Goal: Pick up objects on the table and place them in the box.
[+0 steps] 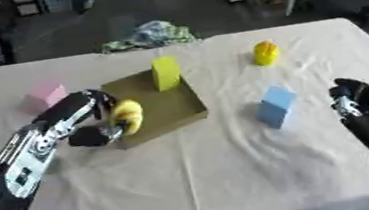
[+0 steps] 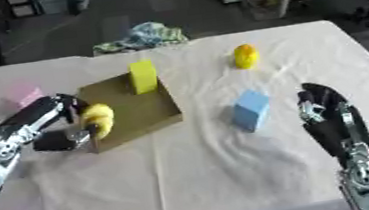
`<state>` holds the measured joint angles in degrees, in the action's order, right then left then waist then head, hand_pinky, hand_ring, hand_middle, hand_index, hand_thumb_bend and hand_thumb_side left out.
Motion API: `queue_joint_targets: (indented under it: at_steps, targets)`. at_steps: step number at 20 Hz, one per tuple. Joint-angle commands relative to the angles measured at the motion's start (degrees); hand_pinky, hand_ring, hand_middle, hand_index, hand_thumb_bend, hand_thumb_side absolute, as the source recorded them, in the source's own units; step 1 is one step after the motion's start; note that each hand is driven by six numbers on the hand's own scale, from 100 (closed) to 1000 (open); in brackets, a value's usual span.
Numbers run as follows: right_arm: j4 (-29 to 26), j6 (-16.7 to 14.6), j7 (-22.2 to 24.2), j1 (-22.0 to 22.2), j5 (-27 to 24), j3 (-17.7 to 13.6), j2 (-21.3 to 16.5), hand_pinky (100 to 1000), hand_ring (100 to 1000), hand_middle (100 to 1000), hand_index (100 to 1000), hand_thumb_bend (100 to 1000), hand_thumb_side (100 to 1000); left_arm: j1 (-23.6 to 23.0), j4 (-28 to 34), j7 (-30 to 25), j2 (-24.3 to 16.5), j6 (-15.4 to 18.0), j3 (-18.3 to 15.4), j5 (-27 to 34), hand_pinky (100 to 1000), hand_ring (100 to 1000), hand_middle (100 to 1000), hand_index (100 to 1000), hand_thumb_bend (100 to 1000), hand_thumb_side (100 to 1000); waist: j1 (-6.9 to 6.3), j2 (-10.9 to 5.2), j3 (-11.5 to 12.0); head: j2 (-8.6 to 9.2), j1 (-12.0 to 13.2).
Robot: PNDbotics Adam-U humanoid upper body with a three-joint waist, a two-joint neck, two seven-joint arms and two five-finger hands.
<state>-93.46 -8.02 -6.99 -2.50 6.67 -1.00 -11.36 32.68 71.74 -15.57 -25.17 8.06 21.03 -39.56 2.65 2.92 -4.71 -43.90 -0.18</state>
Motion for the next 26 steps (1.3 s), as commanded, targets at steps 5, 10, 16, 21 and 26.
queue_joint_targets:
  at_steps: [5, 10, 16, 21, 26]
  targets:
    - [-0.42, -0.15, 0.17, -0.45, -0.29, -0.12, -0.76, 708, 777, 673, 796, 100, 490, 0.32, 5.18, 0.59, -1.42, -0.69, -0.71, 2.09, 737, 619, 716, 855, 370, 708, 0.82, -1.05, 0.36, -0.22, -0.03]
    - [-0.35, -0.16, 0.20, -0.42, -0.28, -0.15, -0.76, 708, 777, 673, 794, 100, 493, 0.52, 8.91, 1.80, -1.92, -2.12, -1.55, 2.33, 767, 657, 747, 868, 435, 750, 0.84, -1.09, 0.58, -0.22, -0.04]
    - [-0.34, -0.16, 0.18, -0.39, -0.25, -0.24, -0.73, 708, 777, 673, 793, 100, 499, 0.60, 10.74, 1.99, -2.34, -3.48, -2.69, 1.80, 776, 663, 756, 874, 423, 731, 0.74, -1.05, 0.65, -0.22, -0.21]
    - [-0.28, -0.12, 0.03, -0.35, -0.10, -0.50, -0.93, 708, 777, 673, 793, 100, 500, -0.04, 12.97, 3.77, -6.10, -5.24, -6.18, 2.70, 774, 658, 750, 871, 398, 681, 0.48, -1.01, 0.81, -0.22, -0.84]
    - [-0.25, -0.10, -0.06, -0.45, 0.11, -0.64, -1.37, 708, 777, 674, 793, 100, 499, 0.87, 14.32, 2.58, -14.11, -5.14, -9.28, 2.73, 790, 701, 774, 885, 429, 635, -0.26, -0.91, 0.87, -0.22, -1.38]
